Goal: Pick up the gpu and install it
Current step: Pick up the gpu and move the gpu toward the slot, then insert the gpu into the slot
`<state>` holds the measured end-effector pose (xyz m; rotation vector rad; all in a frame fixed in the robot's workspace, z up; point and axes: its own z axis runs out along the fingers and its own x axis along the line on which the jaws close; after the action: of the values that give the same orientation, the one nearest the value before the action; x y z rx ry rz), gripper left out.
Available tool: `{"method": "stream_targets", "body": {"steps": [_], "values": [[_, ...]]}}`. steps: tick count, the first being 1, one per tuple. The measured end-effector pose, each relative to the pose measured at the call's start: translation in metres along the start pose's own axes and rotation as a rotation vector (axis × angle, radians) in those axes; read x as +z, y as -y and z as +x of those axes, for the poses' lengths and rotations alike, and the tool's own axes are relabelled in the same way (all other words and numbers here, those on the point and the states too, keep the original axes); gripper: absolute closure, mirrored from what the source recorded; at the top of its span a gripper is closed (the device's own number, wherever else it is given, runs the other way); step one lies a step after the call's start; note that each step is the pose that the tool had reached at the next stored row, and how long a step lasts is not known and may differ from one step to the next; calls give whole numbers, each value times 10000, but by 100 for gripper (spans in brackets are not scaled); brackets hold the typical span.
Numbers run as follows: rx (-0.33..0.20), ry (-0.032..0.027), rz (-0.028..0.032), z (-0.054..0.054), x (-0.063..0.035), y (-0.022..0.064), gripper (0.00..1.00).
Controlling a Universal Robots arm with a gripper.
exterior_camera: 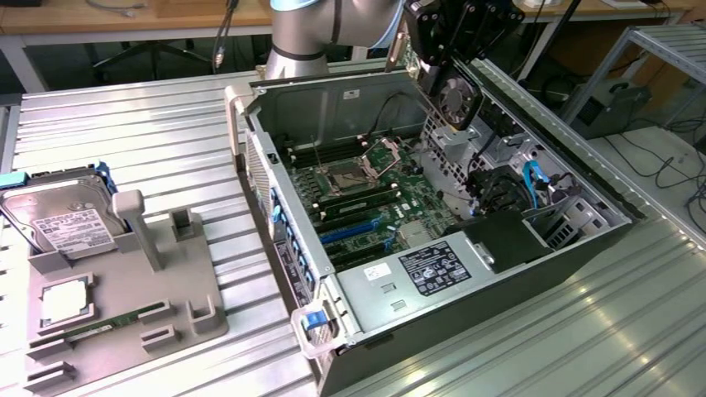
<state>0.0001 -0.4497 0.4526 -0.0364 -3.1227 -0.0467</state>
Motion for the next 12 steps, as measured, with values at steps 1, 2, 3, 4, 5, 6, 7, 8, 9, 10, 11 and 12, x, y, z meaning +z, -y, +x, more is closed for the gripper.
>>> {"method": "stream_targets", "body": {"steps": [1, 2, 3, 4, 5, 6, 7, 8, 9, 10, 11, 12], "values": [[0, 0, 0, 0, 0, 0, 72], [0, 0, 0, 0, 0, 0, 72], [0, 0, -1, 0, 0, 0, 72], [0, 0, 0, 0, 0, 0, 72], [-11, 0, 1, 0, 0, 0, 72], [-41, 0, 1, 0, 0, 0, 72], [-138, -3, 2, 0, 0, 0, 72], [-292, -8, 4, 0, 1, 0, 72], [-434, -12, 7, 0, 1, 0, 72], [-591, -17, 10, 0, 1, 0, 72], [-691, -20, 13, 0, 0, 0, 72], [-777, -23, 15, 0, 0, 0, 72]]}}
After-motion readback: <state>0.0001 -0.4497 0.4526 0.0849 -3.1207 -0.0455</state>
